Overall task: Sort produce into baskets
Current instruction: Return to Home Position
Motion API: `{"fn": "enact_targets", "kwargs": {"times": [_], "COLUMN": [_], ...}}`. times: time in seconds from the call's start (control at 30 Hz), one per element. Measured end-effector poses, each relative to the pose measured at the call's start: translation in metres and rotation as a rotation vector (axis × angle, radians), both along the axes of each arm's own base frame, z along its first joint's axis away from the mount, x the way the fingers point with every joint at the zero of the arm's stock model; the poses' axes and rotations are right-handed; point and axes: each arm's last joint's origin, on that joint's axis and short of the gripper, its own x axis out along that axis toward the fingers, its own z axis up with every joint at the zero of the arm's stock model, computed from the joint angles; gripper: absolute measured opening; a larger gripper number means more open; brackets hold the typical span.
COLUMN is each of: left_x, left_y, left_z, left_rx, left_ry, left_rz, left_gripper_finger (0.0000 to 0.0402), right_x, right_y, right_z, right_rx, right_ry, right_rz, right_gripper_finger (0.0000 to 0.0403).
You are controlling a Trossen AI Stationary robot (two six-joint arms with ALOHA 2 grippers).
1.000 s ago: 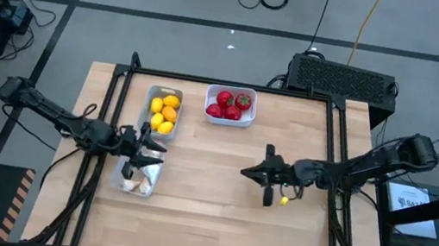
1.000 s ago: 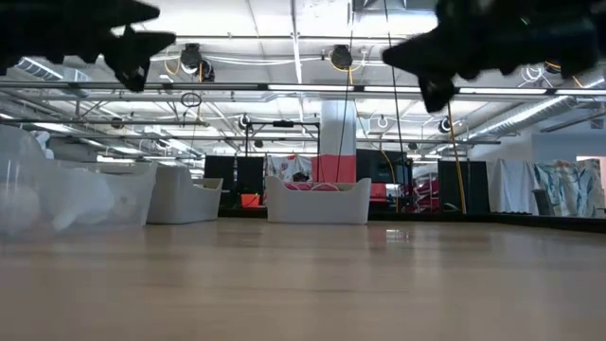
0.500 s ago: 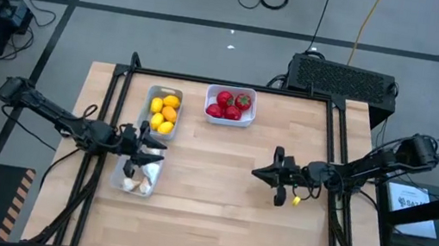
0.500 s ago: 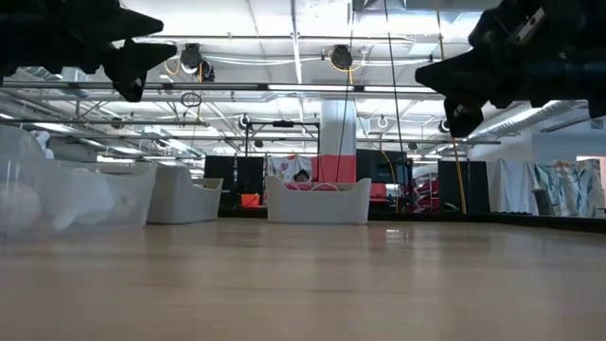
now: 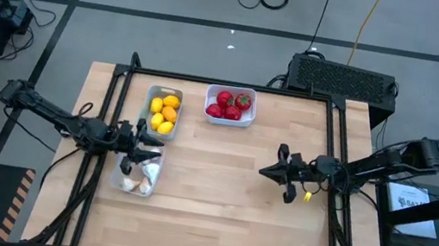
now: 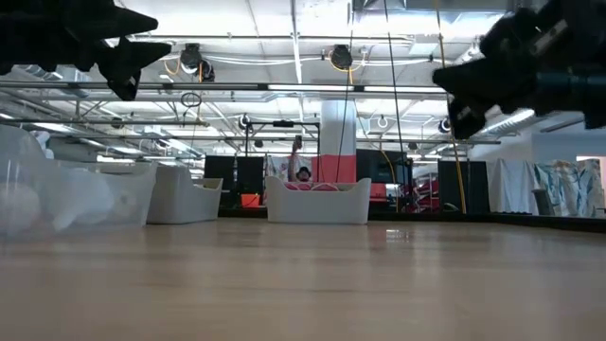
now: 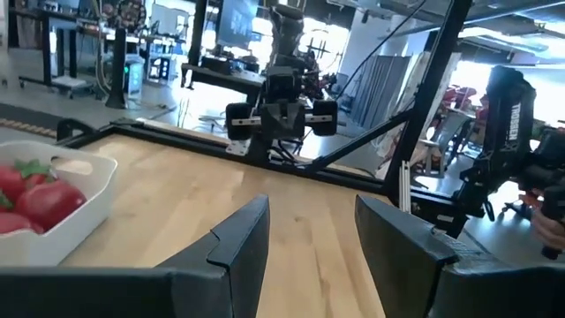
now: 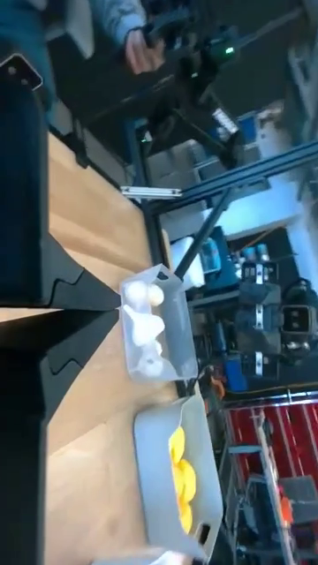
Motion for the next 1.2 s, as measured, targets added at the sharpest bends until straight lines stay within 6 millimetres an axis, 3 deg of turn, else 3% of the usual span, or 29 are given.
{"fn": "enact_targets", "kwargs": {"times": [0.07,0.47,0.7,1.2], "left_x": [-0.002,-0.003,-0.003,-0.002], "left_y": [0.001,0.002,0.002,0.004], "left_z": [-0.001,-0.005,-0.003,-0.003], "left_rx": [-0.019,-0.088,-0.096,-0.050], "left_ry": [0.014,0.062,0.042,0.041], "left_rz": [-0.001,0.027,0.033,0.100], "left_gripper_finger": [0.0176,0.0176,0.0176,0.0176], "right_x": [-0.012,-0.027,-0.046,-0.074], "right_y": [-0.004,-0.009,-0.013,-0.015], "right_z": [-0.005,0.004,0.005,0.011], "right_rx": [0.033,0.043,-0.025,-0.230], "right_ry": [-0.013,0.046,0.098,-0.002], "right_rz": [-0.012,0.049,0.025,0.005], "right_gripper_finger": [0.0000,0.0000,0.0000,0.0000]}}
